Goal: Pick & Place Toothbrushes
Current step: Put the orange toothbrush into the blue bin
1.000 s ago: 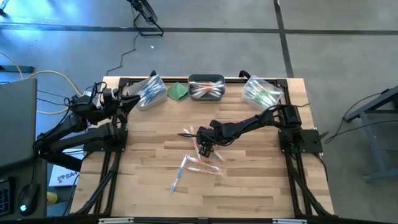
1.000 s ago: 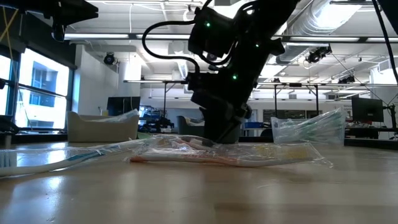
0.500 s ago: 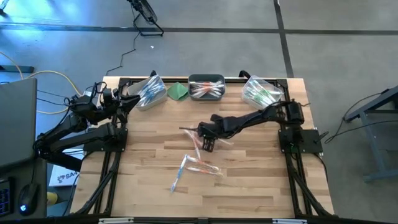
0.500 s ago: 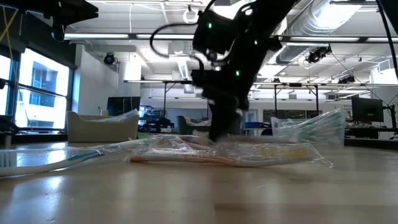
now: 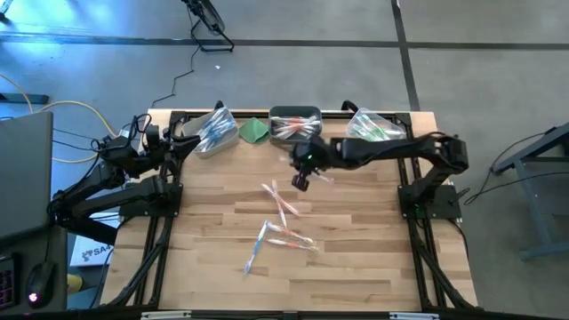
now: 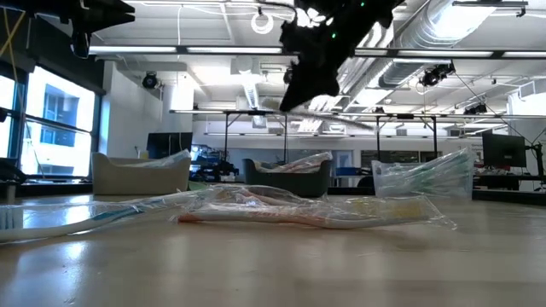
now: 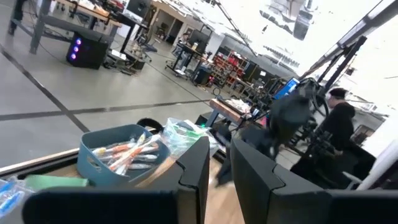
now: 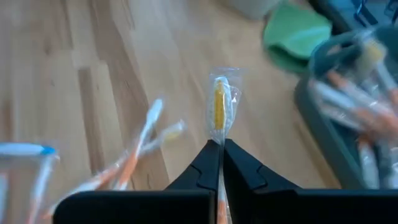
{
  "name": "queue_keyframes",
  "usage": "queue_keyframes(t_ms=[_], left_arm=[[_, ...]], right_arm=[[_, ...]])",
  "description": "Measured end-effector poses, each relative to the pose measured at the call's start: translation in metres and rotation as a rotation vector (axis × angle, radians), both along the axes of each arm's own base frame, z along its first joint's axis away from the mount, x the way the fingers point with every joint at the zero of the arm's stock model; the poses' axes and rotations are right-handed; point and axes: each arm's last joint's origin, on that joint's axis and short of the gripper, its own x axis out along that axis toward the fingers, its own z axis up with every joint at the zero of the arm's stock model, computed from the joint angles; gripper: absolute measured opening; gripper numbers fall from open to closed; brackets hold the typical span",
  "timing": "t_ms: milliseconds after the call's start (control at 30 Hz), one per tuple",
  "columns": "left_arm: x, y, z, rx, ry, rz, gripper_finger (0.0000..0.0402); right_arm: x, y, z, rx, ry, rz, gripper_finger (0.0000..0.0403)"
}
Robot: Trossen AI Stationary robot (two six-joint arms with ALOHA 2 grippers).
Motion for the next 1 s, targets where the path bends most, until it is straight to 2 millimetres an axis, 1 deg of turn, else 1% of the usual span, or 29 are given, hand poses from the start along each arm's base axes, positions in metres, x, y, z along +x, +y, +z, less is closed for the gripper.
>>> queue_keyframes(t_ms=[133,333,500,633,733,867,1000], left_arm=[[0.000,0.000,0.000,0.001,0.001,-0.003,0.0063],[0.000,0.000,0.000,0.001,0.001,-0.003,0.0063],[0.000,0.000,0.000,0.005,0.003,-0.003,0.0063],[0.000,0.000,0.000,0.050,0.026,0.011,0.0063],[0.000,0.001,0.000,0.081,0.044,0.033,0.0063],[-0.001,0.002,0.000,0.115,0.065,0.082,0.0063],[-0.002,0.003,0.000,0.109,0.068,0.143,0.0063]], right_arm=[[-0.005,-0.015,0.023,0.001,-0.131,-0.012,0.0003],[-0.002,-0.033,0.035,-0.010,-0.277,-0.030,0.0003],[-0.001,-0.045,0.043,-0.086,-0.348,-0.047,0.0003],[-0.002,-0.062,0.054,-0.111,-0.386,-0.098,0.0003],[0.001,-0.076,0.062,-0.128,-0.409,-0.135,0.0003],[0.008,-0.095,0.064,-0.189,-0.397,-0.134,0.0003],[0.015,-0.117,0.059,-0.294,-0.353,-0.086,0.0003]])
